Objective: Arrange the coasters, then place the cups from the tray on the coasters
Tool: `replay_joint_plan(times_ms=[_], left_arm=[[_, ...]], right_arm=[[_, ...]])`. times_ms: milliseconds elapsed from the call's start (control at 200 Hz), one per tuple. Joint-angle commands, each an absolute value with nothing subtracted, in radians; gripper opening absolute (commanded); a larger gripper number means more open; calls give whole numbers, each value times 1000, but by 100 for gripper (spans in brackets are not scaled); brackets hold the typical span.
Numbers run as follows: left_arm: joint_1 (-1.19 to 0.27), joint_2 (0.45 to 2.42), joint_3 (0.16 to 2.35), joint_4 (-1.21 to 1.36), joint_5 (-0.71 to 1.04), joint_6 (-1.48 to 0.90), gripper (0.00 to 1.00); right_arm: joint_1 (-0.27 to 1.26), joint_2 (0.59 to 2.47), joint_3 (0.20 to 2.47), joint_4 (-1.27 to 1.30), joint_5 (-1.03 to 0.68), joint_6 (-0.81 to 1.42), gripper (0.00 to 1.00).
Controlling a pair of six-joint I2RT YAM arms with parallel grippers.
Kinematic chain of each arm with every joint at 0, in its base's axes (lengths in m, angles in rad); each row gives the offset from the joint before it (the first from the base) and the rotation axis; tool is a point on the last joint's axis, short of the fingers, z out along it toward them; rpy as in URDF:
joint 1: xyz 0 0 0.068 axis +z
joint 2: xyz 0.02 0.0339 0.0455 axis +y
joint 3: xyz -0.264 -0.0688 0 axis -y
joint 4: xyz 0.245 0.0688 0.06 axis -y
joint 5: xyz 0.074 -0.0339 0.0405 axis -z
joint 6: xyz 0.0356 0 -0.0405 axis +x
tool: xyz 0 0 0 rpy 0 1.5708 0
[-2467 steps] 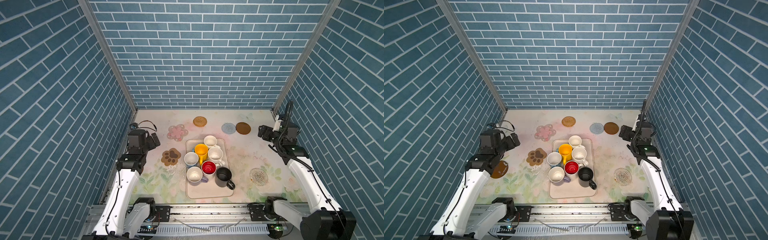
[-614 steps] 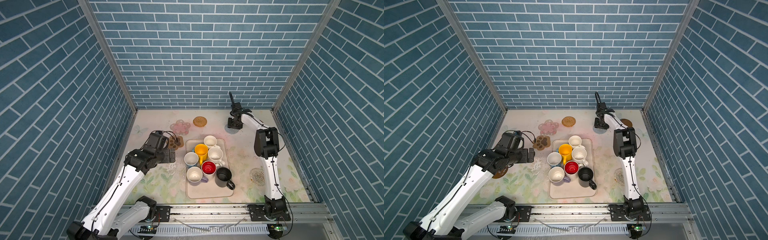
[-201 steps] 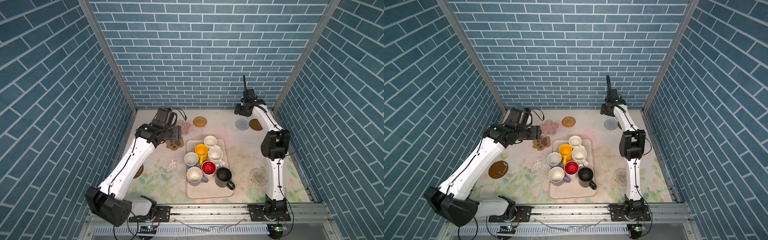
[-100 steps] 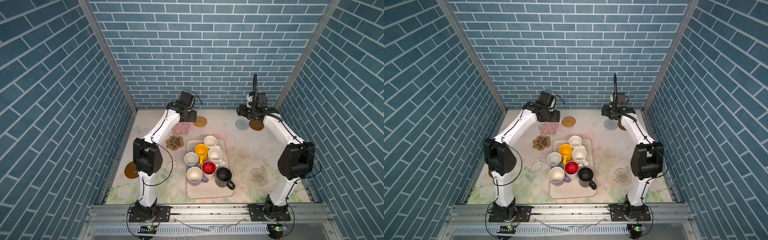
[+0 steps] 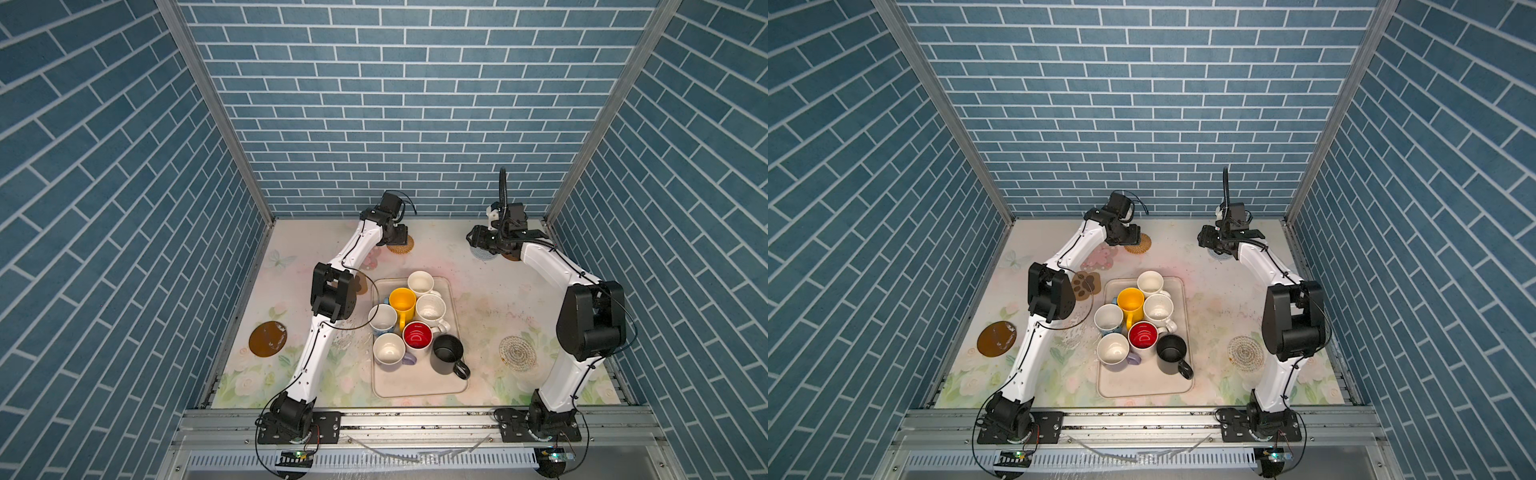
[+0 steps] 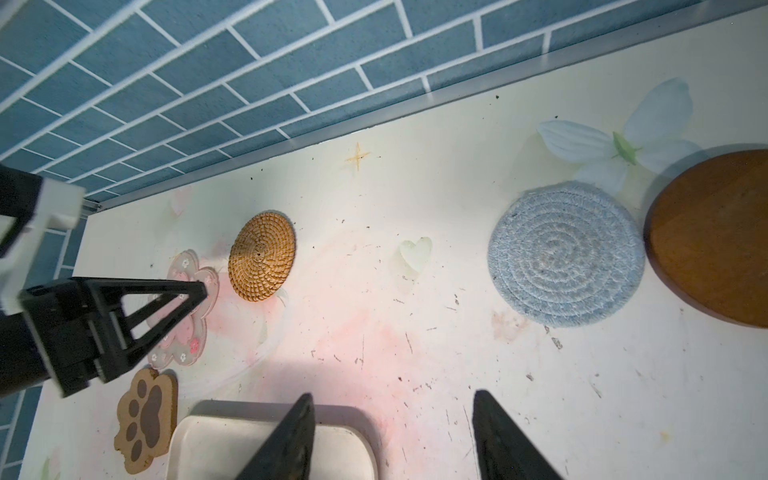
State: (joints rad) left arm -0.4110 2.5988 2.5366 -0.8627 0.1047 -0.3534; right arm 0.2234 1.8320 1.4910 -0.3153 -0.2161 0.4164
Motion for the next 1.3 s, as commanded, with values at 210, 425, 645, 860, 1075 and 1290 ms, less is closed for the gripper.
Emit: replay_joint_plan(times_ms=[210, 425, 645, 860, 1075, 1290], left_arm=[[-414, 2676, 2553, -768, 162, -454, 69], [-415, 2734, 2579, -734, 183, -520, 68], [-437, 2758, 2583, -707, 199, -558, 68], [-475, 2772, 2595, -691, 221, -579, 68], [-522, 2791, 2595, -668, 239, -610, 68], [-552, 2803, 2606, -649, 243, -635, 67]], right_arm=[[225, 1814, 1456, -272, -252, 461, 61], [231, 1815, 1442, -268, -266, 465, 61], [232, 1803, 1435, -274, -270, 462, 61], [232, 1795, 1425, -267, -272, 465, 61], [232, 1792, 1415, -261, -282, 468, 61], [224, 1791, 1404, -255, -286, 471, 61]])
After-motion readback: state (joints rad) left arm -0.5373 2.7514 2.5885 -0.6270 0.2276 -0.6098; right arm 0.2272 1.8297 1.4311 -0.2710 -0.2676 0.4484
